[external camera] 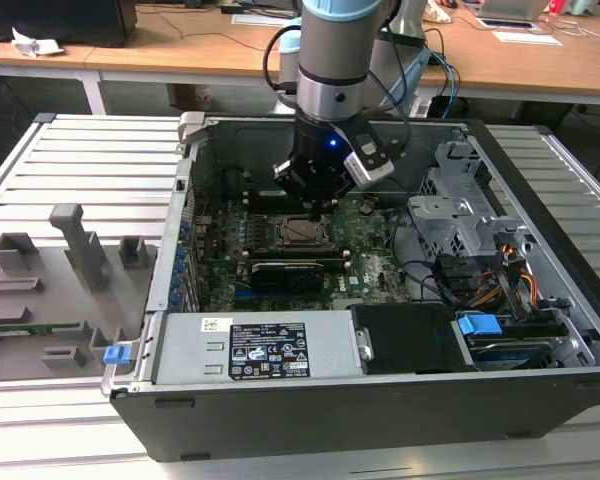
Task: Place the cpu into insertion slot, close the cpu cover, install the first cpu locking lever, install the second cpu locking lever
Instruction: 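Install the second cpu locking lever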
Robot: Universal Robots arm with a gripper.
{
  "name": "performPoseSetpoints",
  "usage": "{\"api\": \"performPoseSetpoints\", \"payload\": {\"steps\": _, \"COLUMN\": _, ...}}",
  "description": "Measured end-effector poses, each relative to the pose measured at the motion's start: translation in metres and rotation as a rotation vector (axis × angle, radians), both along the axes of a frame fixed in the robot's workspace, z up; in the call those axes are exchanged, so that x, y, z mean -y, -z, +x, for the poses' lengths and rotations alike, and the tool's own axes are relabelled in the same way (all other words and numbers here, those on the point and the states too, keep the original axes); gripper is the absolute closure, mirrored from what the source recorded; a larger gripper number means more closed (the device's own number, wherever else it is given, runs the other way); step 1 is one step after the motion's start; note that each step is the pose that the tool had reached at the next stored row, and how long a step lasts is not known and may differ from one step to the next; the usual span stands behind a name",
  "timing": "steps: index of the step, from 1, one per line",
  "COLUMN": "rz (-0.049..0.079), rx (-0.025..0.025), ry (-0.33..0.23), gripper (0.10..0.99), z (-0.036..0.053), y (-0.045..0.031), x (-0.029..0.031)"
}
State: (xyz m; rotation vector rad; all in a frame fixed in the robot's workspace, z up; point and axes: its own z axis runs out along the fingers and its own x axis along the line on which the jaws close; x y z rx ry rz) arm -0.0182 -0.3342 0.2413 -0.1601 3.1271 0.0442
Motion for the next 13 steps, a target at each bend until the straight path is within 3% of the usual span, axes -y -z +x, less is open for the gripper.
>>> {"api": "performPoseSetpoints", "payload": {"steps": 4, "rz": 0.001, "rx": 0.0, "ry": 0.0, "gripper": 0.98, "z": 0.0, "y": 0.0002, "x": 0.0121}}
{"api": "performPoseSetpoints", "payload": {"steps": 9, "rz": 0.009, "rx": -0.0013, "ry": 0.0, "gripper": 0.98, "z": 0.0, "y": 0.0034, "x": 0.0185}}
{"api": "performPoseSetpoints", "payload": {"steps": 13, "rz": 0.015, "rx": -0.0013, "ry": 0.0, "gripper": 0.98, "z": -0.0001, "y": 0.0047, "x": 0.0274}}
